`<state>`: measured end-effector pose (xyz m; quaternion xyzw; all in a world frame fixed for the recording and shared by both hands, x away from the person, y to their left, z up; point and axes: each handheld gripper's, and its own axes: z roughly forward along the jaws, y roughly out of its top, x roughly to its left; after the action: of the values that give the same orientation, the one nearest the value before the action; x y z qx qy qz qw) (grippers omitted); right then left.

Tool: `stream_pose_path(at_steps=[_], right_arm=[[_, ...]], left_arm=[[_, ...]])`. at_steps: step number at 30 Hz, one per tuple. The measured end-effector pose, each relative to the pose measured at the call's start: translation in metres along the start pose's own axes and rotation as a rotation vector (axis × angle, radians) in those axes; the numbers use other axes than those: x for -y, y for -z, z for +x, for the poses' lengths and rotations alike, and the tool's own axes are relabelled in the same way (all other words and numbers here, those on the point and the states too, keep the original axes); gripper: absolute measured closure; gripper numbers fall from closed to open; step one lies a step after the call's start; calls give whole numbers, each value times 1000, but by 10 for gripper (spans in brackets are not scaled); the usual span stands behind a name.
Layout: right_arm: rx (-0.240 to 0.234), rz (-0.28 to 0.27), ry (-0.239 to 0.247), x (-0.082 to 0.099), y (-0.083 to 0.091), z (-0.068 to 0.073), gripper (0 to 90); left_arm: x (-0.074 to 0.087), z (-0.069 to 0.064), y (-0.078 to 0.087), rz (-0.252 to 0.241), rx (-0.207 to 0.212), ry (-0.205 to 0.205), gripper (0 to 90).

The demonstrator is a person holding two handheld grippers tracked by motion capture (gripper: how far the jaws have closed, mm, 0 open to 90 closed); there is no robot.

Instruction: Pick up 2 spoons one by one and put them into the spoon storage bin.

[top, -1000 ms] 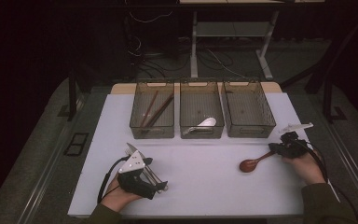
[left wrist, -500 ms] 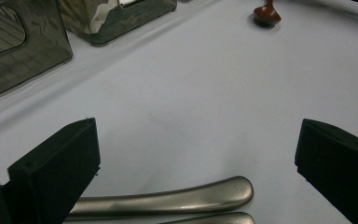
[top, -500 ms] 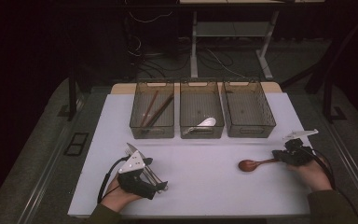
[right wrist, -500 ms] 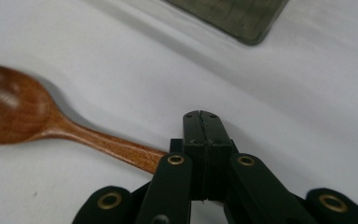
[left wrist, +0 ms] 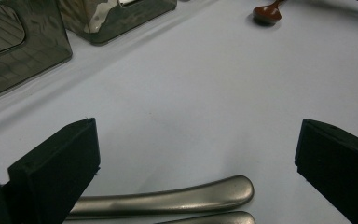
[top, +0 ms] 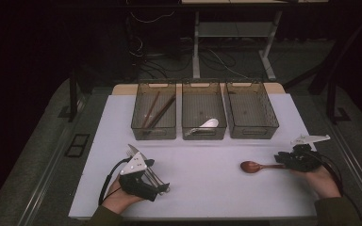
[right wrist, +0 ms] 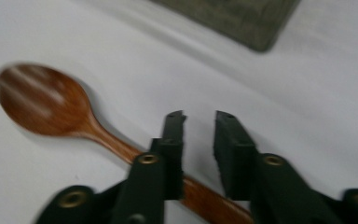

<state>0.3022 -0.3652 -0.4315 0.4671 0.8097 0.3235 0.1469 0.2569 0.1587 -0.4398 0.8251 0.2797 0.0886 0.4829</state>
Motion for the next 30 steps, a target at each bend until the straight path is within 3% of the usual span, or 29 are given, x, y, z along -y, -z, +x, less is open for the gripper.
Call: stream_pose_path(at_steps=[7,9,19,22,30], right_arm=[[-68,-66,-25,-7,0,9,393],[-118,-72,-18,-10,-1,12,405],[-207,-55,43,-19,-11,32,333],[-221,-35,71,-20,-16,38,339],[-243,-7,88,-21,-24,43,369]], left_arm=[[0,0,-1,6,0,-3,0],[0,0,-1,6,0,-1,0],[1,0,-2,9,3,-1,0],[1,0,-2,11,4,-4,0],[1,0,-2,14,5,-3,0]])
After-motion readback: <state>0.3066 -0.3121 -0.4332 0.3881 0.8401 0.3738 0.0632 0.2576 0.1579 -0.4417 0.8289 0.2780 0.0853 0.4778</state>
